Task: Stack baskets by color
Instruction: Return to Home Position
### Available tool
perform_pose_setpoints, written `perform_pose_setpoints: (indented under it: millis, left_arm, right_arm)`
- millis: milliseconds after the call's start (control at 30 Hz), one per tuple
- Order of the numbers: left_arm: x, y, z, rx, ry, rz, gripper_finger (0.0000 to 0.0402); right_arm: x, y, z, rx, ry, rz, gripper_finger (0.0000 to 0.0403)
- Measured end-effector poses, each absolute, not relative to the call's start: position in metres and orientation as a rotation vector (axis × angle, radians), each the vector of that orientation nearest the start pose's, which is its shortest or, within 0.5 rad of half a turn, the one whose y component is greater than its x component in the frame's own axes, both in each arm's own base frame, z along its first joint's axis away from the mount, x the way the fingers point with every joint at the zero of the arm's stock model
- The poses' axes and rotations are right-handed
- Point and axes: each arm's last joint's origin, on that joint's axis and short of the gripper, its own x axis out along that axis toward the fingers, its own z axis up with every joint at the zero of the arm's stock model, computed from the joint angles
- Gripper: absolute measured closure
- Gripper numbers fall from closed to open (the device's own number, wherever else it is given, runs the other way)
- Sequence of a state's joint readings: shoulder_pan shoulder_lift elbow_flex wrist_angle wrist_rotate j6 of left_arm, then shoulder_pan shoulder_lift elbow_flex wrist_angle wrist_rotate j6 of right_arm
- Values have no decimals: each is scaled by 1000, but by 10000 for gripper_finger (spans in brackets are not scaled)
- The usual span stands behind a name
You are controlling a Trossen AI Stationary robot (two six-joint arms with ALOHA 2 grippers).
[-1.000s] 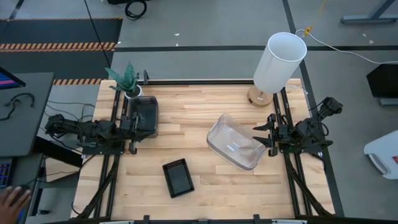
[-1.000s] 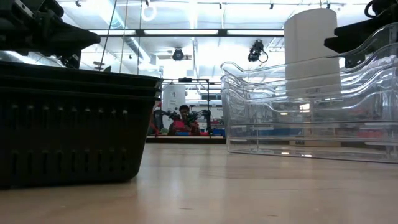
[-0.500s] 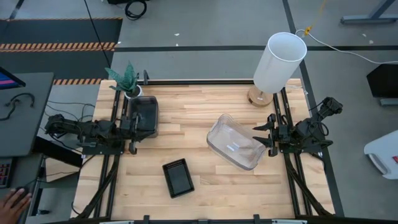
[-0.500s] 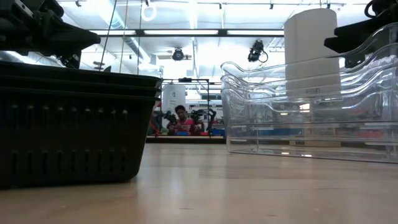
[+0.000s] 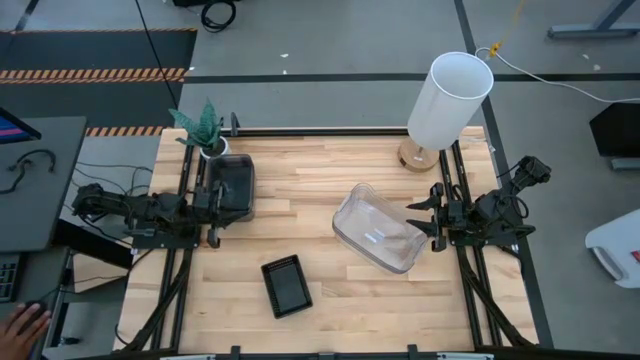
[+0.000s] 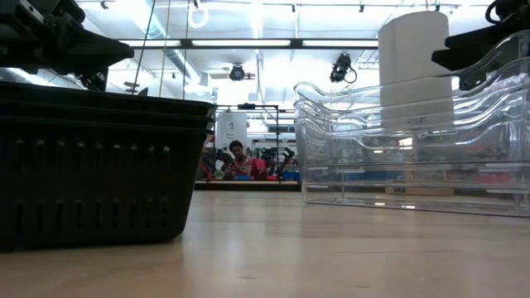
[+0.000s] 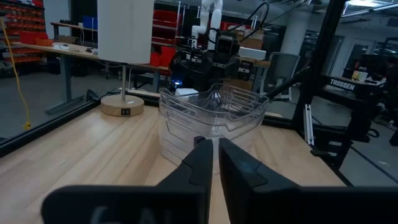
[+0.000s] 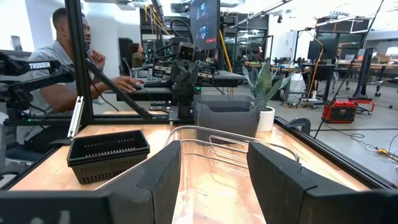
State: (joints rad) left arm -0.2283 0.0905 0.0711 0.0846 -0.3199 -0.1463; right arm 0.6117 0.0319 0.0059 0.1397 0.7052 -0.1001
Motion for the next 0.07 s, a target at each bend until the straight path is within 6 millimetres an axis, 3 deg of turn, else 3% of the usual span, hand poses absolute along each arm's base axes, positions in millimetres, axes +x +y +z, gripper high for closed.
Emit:
perform_pose_setpoints:
  millis: [67]
  left_arm:
    - [98, -13, 189, -164, -70, 87, 366]
  right_arm:
    - [86, 37, 176, -30, -85, -98, 213]
